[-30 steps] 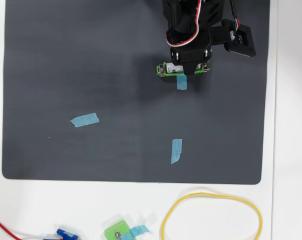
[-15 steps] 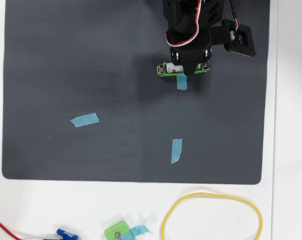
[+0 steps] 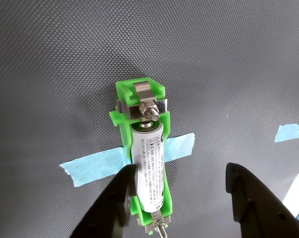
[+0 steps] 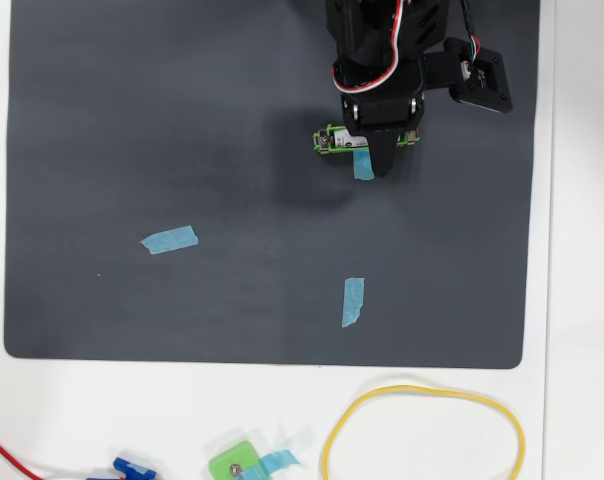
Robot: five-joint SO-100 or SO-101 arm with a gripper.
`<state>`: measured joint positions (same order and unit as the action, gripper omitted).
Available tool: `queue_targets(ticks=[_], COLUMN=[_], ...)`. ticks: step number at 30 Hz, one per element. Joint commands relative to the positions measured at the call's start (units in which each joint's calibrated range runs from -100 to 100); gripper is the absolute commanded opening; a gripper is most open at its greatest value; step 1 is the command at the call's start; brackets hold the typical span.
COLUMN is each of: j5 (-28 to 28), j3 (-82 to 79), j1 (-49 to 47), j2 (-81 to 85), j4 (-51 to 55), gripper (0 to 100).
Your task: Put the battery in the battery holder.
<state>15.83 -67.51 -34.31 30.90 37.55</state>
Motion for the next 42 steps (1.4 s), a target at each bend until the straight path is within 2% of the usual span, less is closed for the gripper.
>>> queue_targets(ticks=[1, 6, 7, 8, 9, 28, 34, 42], j5=[0.23, -0.03, -0.08, -0.18, -0.18, -0.29, -2.64, -2.64], j3=[0.73, 0.73, 0.73, 0.82, 0.82, 1.26, 1.26, 4.96], j1=[-0.41, -0.41, -0.41, -0.41, -0.41, -0.51, -2.69, -2.49], j2=[-0.07, -0.07, -0.07, -0.07, -0.07, -1.09, -1.43, -8.68], j4=[-0.49, -0.49, -0.49, -0.49, -0.49, -0.58, -0.58, -0.40], gripper=[18, 15, 12, 4, 0, 0, 0, 0])
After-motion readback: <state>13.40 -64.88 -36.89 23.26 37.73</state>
